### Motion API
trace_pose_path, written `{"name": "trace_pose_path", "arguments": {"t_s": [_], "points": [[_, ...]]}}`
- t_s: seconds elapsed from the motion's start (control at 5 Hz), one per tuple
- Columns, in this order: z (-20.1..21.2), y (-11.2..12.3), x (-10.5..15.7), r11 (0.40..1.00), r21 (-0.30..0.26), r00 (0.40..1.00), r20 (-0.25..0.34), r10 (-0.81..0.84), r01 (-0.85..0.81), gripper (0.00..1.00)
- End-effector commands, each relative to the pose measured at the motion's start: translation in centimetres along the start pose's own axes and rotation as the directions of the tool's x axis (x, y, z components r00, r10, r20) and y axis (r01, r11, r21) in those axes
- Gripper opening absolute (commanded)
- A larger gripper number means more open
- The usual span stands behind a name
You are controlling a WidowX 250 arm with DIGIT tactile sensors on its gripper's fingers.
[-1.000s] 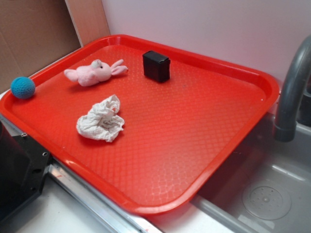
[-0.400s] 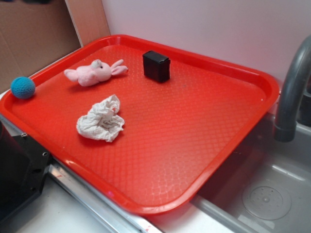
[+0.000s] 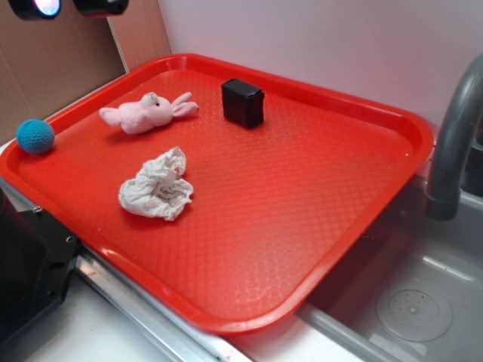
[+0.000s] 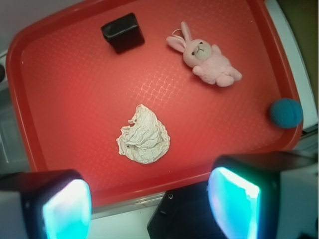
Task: Grab the black box.
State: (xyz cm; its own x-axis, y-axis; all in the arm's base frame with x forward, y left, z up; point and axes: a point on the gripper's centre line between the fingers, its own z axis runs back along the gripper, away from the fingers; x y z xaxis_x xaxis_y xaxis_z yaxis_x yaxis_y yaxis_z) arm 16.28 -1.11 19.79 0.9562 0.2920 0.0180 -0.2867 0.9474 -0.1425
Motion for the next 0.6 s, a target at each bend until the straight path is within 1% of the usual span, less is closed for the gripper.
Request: {"name": "trace_pose_path", "arguments": {"t_s": [0.0,0.2,0.4], "points": [[-4.5,0.9,4.3,0.975,0.094,0.974,-0.084,0.209,-0.201,1.00],[-7.6,1.0,8.3,0.895,0.098,0.900,0.027,0.435,-0.435,1.00],[-9.9,0.2,10.7,0.838,0.064,0.838,0.109,0.534,-0.542,1.00]]}}
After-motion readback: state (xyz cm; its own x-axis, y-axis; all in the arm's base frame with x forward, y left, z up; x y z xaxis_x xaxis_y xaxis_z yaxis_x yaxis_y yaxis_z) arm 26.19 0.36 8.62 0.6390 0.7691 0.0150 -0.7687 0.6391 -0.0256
